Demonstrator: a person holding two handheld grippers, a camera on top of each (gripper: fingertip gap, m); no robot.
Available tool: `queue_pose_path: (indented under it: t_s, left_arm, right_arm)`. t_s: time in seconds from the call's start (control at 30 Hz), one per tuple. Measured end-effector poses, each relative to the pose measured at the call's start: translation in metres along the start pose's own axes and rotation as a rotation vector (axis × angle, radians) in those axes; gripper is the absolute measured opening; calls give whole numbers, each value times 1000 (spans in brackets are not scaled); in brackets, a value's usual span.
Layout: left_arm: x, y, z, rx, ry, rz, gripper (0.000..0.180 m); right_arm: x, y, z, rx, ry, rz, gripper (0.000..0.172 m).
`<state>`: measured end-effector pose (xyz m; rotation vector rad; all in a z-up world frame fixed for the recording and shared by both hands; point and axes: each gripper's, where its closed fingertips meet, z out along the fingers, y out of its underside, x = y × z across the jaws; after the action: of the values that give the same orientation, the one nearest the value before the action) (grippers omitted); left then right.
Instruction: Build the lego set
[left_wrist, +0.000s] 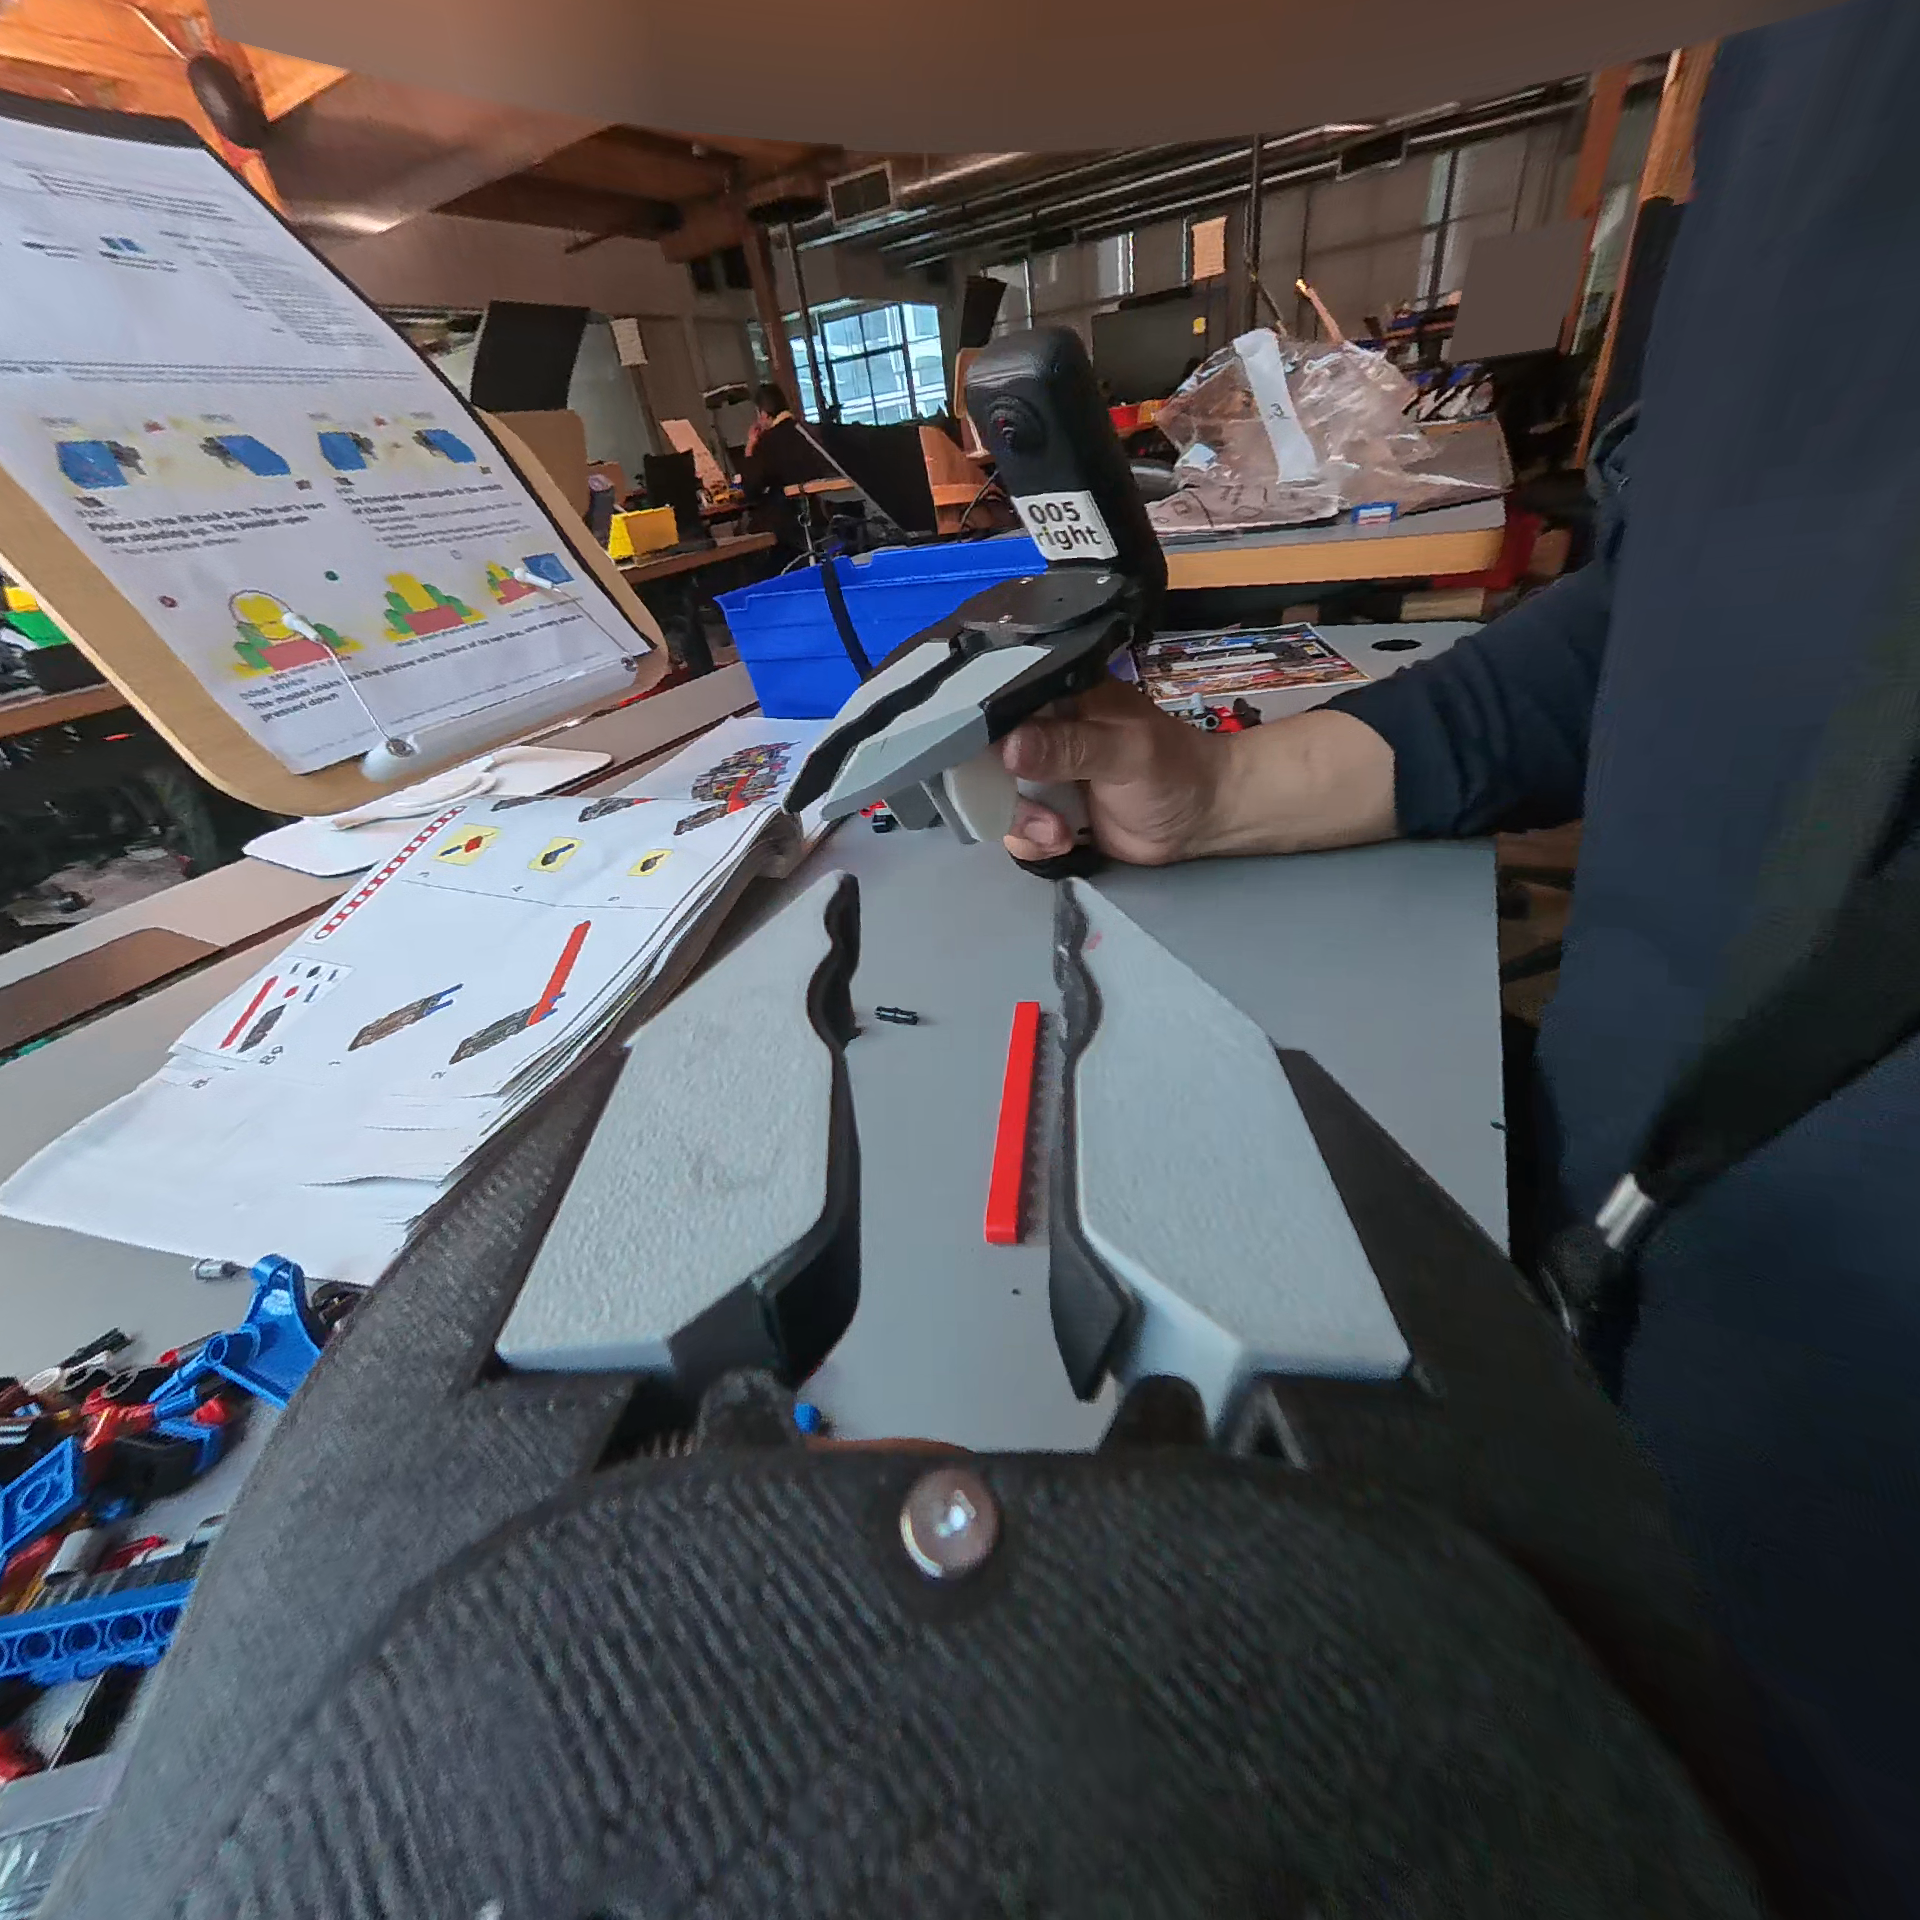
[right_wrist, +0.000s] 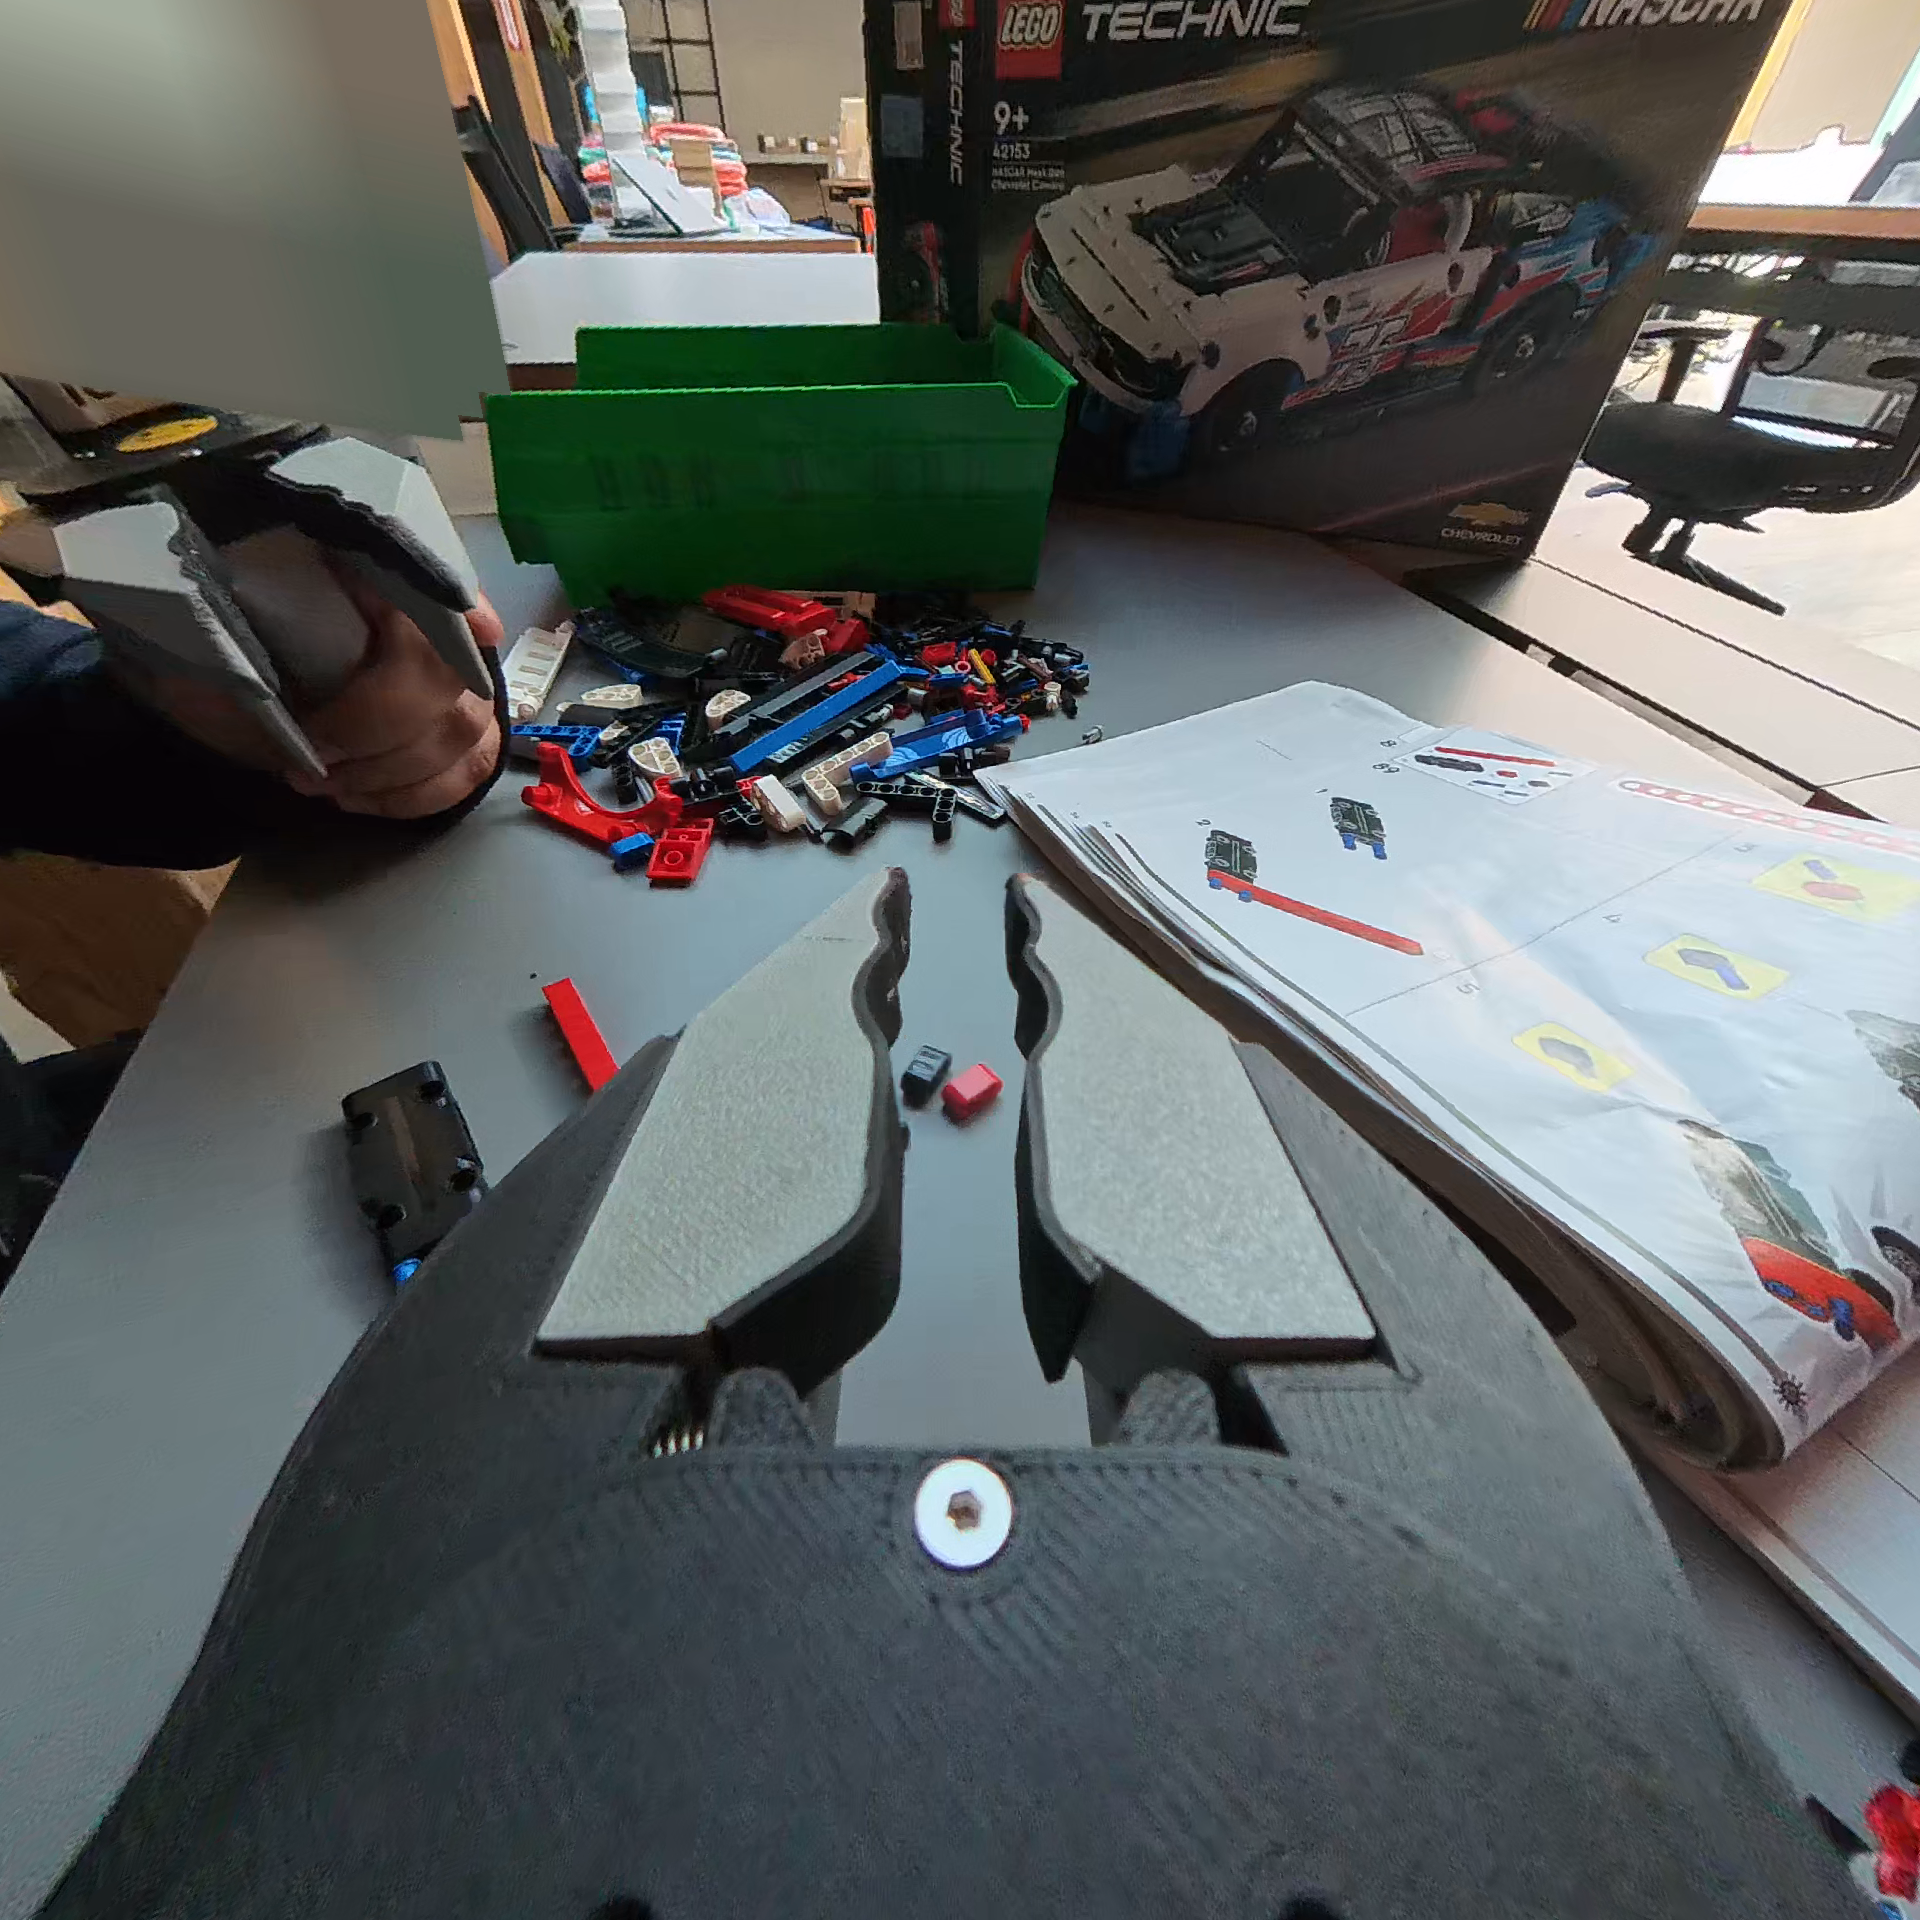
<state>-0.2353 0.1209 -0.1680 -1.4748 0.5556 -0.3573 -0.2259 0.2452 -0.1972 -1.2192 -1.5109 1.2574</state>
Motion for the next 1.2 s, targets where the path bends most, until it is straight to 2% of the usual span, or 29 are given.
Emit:
queue_pose_path:
  t_s: [0.3,0.53,0.7,1.2]
  left_arm:
    - [-16,-1,-3,13,-77,-53,35]
    - [-19,0,-3,6,-104,-39,34]
    - [-19,-1,-3,9,-105,-37,33]
    - [-20,1,-1,-4,-89,-46,31]
  right_arm:
    - [-18,-2,-3,10,-143,51,17]
    - [-50,14,-2,-104,-273,-10,18]
    - [-56,23,1,-160,-264,-75,19]
    - [-60,29,4,-212,-317,-45,19]
